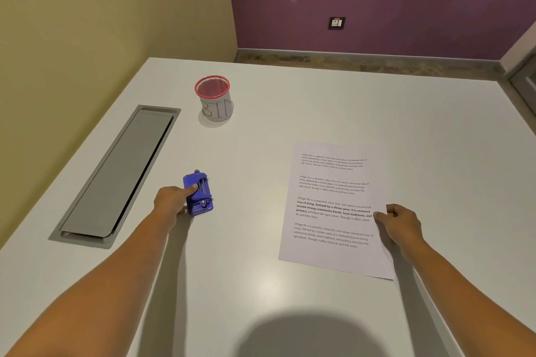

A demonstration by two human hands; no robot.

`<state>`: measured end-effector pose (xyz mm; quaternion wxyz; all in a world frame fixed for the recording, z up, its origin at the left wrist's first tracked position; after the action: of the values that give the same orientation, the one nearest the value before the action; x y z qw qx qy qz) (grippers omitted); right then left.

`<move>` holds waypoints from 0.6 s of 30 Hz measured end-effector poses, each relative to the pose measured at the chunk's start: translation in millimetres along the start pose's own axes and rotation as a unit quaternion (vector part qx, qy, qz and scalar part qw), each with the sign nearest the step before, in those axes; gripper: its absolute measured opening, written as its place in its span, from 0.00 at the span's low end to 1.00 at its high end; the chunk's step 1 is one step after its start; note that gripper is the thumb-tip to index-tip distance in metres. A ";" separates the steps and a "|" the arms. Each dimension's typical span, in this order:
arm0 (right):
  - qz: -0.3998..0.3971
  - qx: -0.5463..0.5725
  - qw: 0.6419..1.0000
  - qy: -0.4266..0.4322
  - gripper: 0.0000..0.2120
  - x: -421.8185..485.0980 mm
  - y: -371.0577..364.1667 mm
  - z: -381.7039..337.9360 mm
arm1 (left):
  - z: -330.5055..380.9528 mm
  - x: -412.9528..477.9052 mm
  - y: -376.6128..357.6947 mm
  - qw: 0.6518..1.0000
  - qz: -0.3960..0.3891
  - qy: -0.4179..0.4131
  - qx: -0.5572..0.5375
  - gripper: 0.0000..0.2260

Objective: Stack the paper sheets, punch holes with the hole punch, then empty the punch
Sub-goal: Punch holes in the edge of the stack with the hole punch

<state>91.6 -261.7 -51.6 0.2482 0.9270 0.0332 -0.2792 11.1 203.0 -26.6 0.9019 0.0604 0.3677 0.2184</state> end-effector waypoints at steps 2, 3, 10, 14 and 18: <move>-0.003 0.006 1.000 0.004 0.16 -0.6 0.1 0.1 | 2.7 -1.5 -3.4 1.000 -0.012 -0.003 -0.007 0.16; -0.008 0.011 1.000 0.005 0.15 -1.1 -0.1 0.1 | 4.6 -3.2 -4.6 1.000 -0.015 -0.007 -0.014 0.15; -0.042 0.057 0.997 0.035 0.04 -7.3 1.2 -0.3 | 1.2 -23.0 -21.8 0.995 -0.044 -0.014 -0.088 0.07; -0.062 0.111 0.991 0.044 0.07 -9.9 6.5 3.5 | 1.5 -33.9 -45.3 0.985 -0.083 -0.021 -0.147 0.11; -0.073 0.155 0.984 0.050 0.10 -12.4 16.8 8.4 | 3.1 -42.7 -77.5 0.971 -0.163 -0.015 -0.173 0.16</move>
<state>80.3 -279.5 -43.6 0.0790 0.9622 0.0693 -0.2513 13.2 114.9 -18.0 0.9275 -0.1544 0.3155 0.1278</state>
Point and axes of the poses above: each hand's wrist, its own x-axis towards the middle knuckle, its own y-axis out of the back of the hand, z = x × y, the point moved 5 cm from there along x, towards the middle knuckle, and after that the axes turned 14 degrees about -z, right-handed, at the moved point
